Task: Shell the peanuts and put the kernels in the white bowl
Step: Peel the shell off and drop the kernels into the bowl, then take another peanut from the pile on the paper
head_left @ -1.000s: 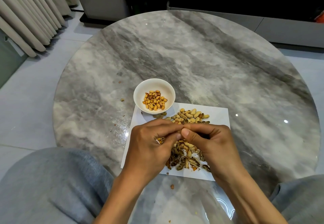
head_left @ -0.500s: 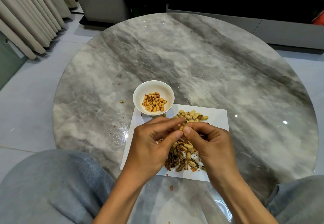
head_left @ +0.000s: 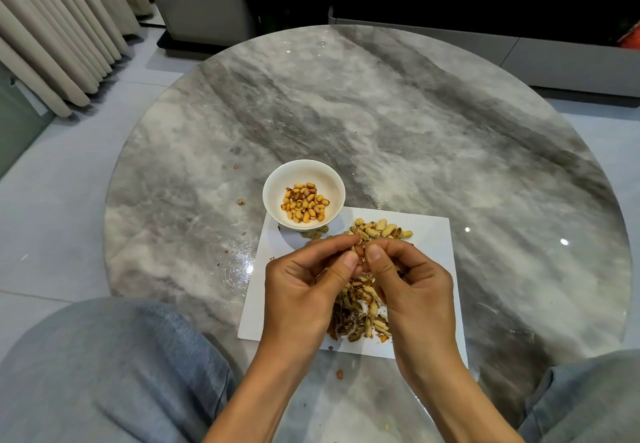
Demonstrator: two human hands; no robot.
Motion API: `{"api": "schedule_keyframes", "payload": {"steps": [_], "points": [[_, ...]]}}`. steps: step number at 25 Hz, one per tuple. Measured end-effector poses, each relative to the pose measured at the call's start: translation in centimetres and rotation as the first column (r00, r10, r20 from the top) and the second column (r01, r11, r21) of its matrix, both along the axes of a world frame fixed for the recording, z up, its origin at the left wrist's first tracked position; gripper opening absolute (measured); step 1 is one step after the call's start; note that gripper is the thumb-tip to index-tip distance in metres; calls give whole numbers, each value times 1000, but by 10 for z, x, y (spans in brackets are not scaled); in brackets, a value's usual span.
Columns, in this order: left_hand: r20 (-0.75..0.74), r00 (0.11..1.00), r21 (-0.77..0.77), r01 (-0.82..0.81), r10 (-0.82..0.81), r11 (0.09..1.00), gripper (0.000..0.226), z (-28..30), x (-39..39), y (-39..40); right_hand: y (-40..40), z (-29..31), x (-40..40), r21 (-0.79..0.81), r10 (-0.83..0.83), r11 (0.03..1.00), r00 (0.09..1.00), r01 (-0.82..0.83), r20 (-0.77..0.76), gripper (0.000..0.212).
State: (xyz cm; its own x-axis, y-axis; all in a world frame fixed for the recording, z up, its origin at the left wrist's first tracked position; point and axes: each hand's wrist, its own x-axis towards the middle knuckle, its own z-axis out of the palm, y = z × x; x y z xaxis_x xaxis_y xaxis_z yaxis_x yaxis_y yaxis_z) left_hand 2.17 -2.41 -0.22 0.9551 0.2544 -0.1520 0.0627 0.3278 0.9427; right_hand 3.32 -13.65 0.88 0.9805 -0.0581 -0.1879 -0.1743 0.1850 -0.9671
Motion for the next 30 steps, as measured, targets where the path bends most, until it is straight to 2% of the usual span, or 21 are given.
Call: {"api": "schedule_keyframes", "payload": {"steps": [2, 4, 7, 10, 12, 16, 20, 22, 25, 28, 30], "points": [[-34, 999, -25, -4, 4, 1000, 27, 0, 1, 0, 0, 0, 3, 60, 11, 998, 995, -6, -94, 8], [-45, 999, 41, 7, -5, 999, 29, -3, 1, 1, 0, -4, 4, 125, 25, 992, 968, 7, -252, 13], [-56, 998, 288, 43, -28, 957, 32, -10, 3, 4, -2, -13, 6, 180, 63, 984, 918, 9, -391, 19], [7, 997, 559, 58, -75, 827, 27, -18, 2, 6, -2, -18, 7, 233, 113, 972, 877, -2, -466, 22], [43, 992, 643, 65, -121, 763, 25, -21, 1, 7, -2, -19, 7, 306, 162, 952, 841, 4, -516, 20], [-9, 993, 608, 99, -119, 788, 26, -20, 3, 9, -4, -23, 8, 414, 201, 909, 818, 50, -539, 16], [-55, 997, 524, 73, -52, 849, 28, -14, 1, 11, -5, -26, 9, 388, 168, 919, 814, 75, -556, 26], [-101, 994, 588, 85, -31, 804, 30, -17, 0, 17, -7, -27, 10, 346, 143, 935, 817, 74, -559, 22], [-137, 985, 723, 174, -108, 668, 29, -19, -2, 20, -9, -29, 10, 270, 120, 962, 829, 38, -546, 22], [-58, 969, 704, 210, -241, 679, 28, -20, -4, 14, -9, -31, 7, 221, 110, 975, 831, 17, -546, 22], [1, 968, 735, 169, -250, 657, 28, -24, -3, 13, -10, -30, 6, 179, 102, 984, 839, -6, -534, 18]]}}
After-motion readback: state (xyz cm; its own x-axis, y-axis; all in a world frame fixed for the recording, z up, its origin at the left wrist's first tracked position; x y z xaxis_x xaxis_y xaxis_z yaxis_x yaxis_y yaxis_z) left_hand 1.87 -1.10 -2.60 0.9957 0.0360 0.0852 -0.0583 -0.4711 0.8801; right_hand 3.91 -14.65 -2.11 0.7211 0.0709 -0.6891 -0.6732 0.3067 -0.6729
